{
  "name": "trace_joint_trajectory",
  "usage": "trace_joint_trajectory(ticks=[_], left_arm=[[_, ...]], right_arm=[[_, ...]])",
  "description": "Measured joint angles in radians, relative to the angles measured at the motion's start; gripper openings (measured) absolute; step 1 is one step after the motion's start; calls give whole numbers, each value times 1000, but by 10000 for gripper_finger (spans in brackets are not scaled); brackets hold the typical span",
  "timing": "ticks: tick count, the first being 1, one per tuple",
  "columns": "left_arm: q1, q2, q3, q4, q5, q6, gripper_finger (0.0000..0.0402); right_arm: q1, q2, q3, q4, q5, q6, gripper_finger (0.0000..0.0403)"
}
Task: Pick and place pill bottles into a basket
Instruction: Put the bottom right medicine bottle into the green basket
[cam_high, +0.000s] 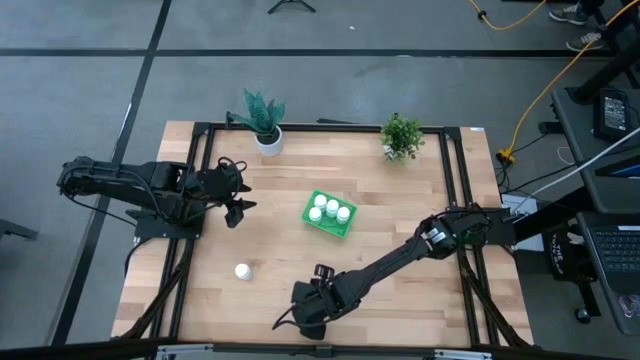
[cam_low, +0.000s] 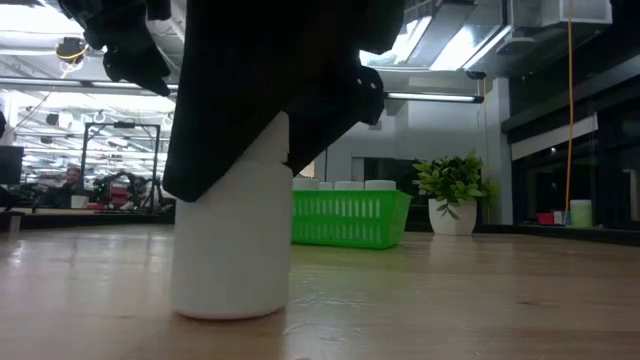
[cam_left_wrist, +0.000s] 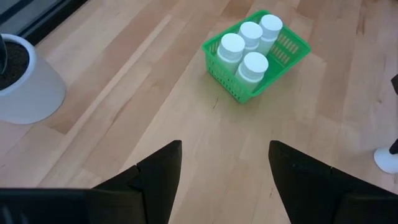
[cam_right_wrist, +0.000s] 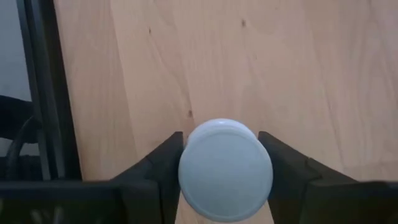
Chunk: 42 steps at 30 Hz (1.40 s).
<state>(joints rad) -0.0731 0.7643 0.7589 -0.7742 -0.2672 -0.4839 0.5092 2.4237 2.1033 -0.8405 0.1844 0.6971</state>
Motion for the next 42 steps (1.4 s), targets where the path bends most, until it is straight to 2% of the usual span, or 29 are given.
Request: trace_joint_trajectory(ticks=[3,5,11,16,22,28,34,42], left_arm=[[0,0,0,0,0,0,235],[0,0,0,0,0,0,234],[0,0,0,0,0,0,235],[0,0,0,1,-3,3,233],[0,-4,0,1,-10,19,235],[0,-4,0,0,-37,19,232],[0,-4,0,0,-38,19,235],[0,-4,0,0,-57,1,233]], right_arm=[[-6,0,11,-29,0,-24,168],[-13,0,46,-118,22,-57,168],[-77,-1,247,-445,207,-181,168],[-166,-120,201,-424,214,-205,168],[-245,-213,201,-434,279,-260,168],[-277,-231,200,-487,278,-330,168],[-284,-230,91,-459,226,-364,168],[-297,-274,-164,-256,114,-396,168]])
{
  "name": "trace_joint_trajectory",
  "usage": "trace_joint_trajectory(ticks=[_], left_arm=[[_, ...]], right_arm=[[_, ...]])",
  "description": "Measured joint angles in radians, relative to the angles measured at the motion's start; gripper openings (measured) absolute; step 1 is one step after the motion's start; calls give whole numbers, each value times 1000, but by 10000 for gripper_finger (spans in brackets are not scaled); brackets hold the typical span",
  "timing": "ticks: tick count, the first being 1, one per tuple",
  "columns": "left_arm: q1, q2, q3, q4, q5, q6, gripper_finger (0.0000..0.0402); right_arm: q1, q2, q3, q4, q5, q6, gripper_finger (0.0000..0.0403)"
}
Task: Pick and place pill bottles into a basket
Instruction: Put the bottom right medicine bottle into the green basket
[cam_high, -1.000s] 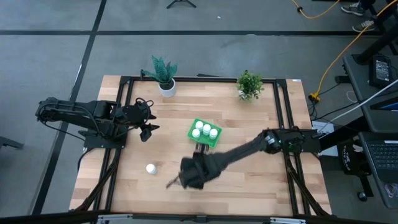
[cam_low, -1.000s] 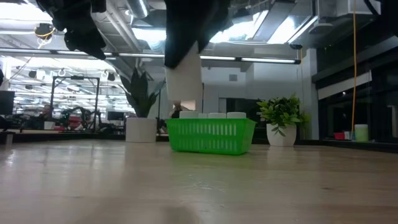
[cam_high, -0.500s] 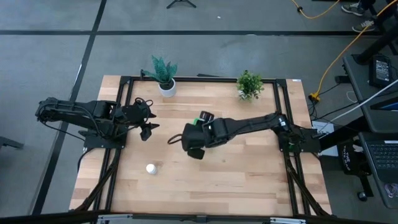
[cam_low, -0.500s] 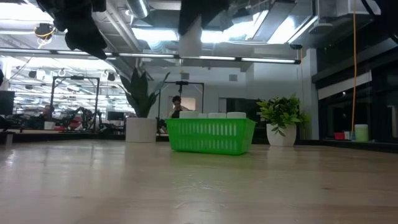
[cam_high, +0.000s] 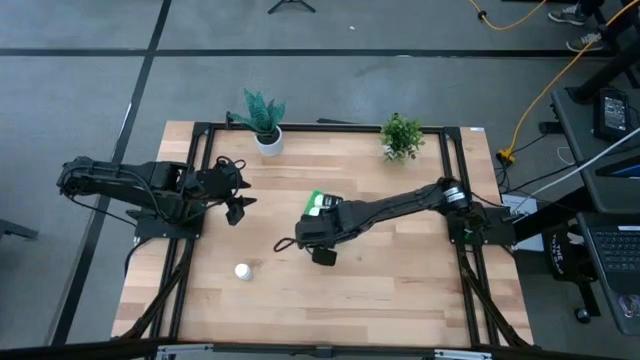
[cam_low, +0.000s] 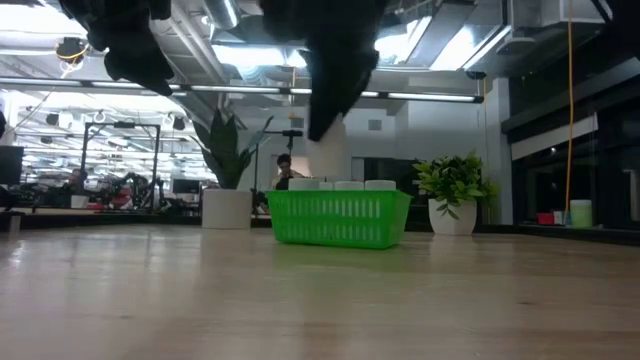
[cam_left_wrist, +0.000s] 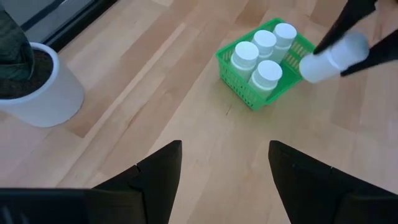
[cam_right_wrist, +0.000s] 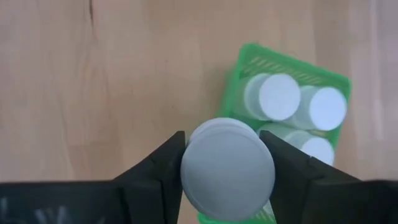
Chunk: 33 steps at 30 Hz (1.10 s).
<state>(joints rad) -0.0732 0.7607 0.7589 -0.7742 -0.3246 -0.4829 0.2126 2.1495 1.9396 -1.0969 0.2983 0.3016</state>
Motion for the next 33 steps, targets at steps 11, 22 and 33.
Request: trace_joint_trajectory(ticks=[11,22,33], left_arm=[[0,0,0,2,-64,-12,234],[1,0,0,83,-87,-28,235],[1,0,0,107,-110,-73,234]], right_arm=[[-37,-379,-535,409,-40,85,168],[-41,-472,-716,551,-88,88,168],[-114,-457,-718,577,-145,6,168]])
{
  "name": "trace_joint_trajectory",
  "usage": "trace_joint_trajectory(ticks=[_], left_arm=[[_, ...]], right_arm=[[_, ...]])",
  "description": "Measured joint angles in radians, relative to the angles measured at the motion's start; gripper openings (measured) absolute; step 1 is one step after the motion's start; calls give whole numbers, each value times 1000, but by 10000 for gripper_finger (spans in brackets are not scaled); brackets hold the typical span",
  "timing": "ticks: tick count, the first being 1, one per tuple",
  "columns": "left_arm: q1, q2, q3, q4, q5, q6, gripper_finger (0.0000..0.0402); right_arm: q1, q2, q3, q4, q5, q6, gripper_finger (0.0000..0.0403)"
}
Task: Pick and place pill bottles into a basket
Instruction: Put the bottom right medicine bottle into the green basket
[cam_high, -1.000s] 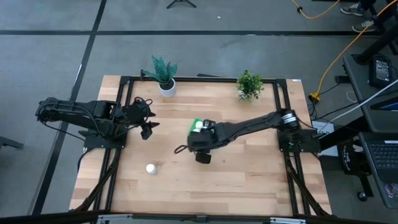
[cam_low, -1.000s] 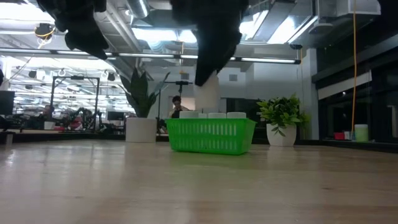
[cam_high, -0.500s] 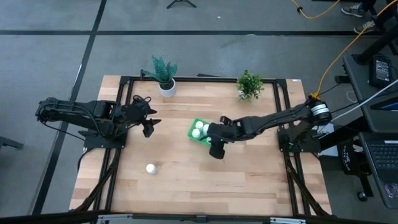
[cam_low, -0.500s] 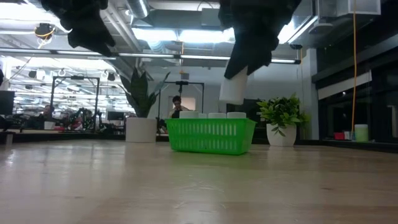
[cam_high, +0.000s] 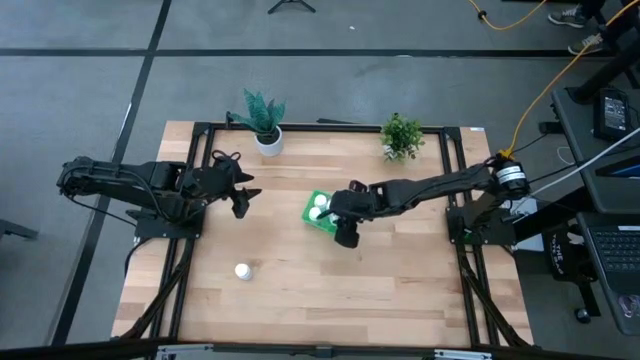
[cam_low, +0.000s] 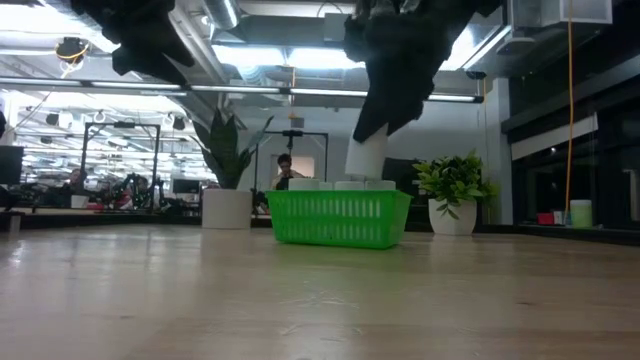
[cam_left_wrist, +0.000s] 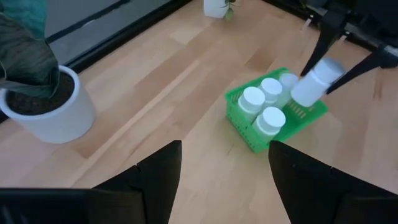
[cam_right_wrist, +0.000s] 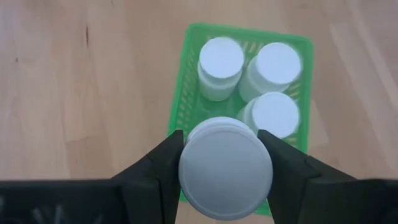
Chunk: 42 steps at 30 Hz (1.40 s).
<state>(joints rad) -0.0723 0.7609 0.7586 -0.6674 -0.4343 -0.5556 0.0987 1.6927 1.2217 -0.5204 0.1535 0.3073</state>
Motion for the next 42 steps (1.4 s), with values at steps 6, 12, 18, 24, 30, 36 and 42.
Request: trace_joint_trajectory(ticks=[6,12,18,24,30,36,42], left_arm=[[0,0,0,1,0,-31,233],[0,0,0,6,-7,-35,235],[0,0,0,10,-21,-36,232],[0,0,0,10,-29,-34,235],[0,0,0,10,-29,-34,233],[0,0,0,9,-29,-34,234],[0,0,0,9,-29,-25,234]], right_arm=[[-12,21,0,9,-27,-52,168],[-12,23,0,40,-27,-67,168],[-12,23,0,46,-32,-79,168],[-26,57,0,62,-69,-81,168],[-33,102,0,99,-96,-81,168],[-50,108,0,114,-97,-81,168],[-64,108,0,109,-99,-97,168]])
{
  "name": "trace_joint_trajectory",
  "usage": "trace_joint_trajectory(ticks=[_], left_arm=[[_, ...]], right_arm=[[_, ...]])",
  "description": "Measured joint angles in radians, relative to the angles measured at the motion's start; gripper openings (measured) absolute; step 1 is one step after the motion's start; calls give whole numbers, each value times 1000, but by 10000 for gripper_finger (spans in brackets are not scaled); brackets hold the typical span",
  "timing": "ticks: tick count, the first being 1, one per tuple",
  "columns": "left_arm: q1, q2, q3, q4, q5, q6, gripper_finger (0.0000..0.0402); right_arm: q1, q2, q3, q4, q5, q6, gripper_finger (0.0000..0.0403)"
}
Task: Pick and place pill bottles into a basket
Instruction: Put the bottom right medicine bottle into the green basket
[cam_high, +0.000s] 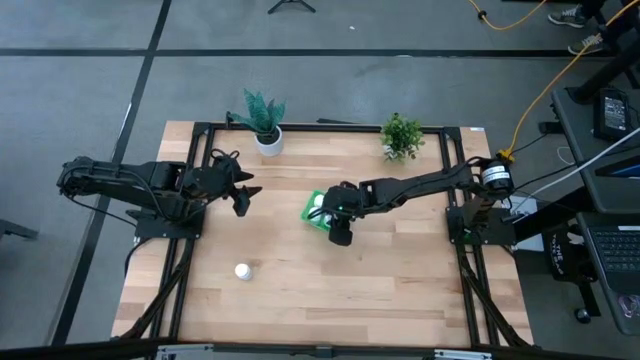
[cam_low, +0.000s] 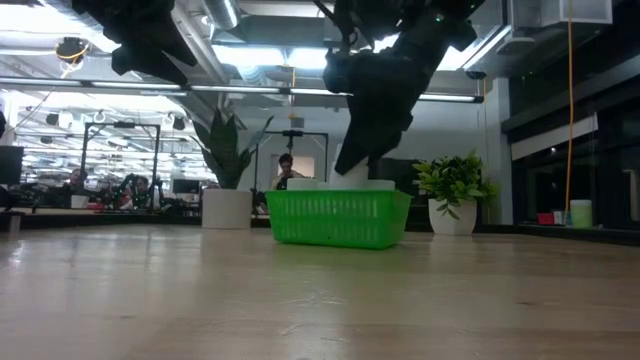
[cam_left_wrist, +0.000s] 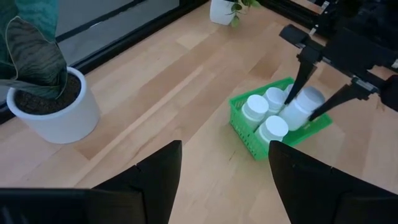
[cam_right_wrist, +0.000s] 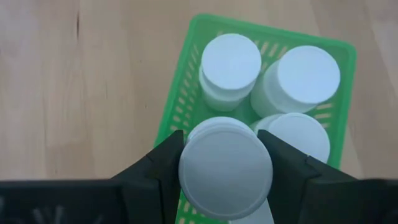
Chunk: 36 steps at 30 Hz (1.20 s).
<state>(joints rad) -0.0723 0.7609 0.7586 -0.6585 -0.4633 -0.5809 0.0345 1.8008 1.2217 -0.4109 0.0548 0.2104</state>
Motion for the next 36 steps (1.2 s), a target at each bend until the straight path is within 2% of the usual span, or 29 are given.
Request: trace_joint_trajectory(ticks=[13,32,34,36], left_arm=[[0,-1,0,3,-3,2,232],[0,0,0,10,-4,-12,232],[0,0,0,9,-4,-12,232],[0,0,0,10,-4,-12,232]], right_arm=[[-7,42,16,-17,-32,-18,168],[-17,142,140,-102,-50,-53,168],[-19,142,140,-102,-49,-34,179],[-21,142,140,-102,-50,-25,209]])
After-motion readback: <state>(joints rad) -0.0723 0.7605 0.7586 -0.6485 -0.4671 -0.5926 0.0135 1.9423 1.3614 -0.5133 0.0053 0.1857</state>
